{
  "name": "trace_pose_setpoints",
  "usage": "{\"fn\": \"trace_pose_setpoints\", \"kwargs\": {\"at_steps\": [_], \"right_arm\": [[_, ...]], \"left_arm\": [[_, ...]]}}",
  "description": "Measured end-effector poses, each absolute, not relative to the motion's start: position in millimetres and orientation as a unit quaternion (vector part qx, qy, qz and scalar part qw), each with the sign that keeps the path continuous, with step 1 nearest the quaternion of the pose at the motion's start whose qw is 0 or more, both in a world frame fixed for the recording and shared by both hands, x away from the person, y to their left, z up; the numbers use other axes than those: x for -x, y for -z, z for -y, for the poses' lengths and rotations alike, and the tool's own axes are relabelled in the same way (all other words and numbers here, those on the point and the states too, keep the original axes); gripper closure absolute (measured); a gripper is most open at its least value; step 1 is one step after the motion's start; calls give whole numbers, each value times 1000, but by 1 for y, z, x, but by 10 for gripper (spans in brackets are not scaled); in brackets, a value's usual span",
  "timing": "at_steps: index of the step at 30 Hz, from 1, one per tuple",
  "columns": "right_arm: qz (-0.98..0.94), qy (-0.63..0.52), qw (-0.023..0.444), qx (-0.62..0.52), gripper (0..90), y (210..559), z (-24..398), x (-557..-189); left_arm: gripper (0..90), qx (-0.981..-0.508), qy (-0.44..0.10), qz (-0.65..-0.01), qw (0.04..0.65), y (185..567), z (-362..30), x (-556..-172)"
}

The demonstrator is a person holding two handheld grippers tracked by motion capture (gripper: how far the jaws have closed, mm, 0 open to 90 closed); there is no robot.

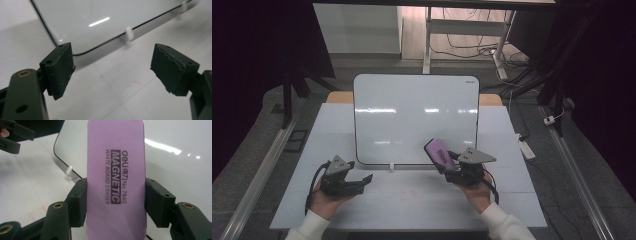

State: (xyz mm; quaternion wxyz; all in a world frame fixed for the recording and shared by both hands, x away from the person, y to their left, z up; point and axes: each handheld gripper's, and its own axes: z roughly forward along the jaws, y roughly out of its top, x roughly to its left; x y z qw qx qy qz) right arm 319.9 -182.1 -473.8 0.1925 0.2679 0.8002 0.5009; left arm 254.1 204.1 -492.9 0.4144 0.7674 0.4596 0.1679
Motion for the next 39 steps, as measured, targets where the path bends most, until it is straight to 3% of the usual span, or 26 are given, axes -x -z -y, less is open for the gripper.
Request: {"fn": "trace_pose_setpoints", "kwargs": {"at_steps": [19,39], "right_arm": [[-795,-510,206,-254,405,480,167,-310],[-783,-521,232,-248,404,486,153,-304]], "left_arm": [[233,-755,-106,-437,478,476,-166,-275],[253,-753,-76,-416,504,472,-123,-294]]}}
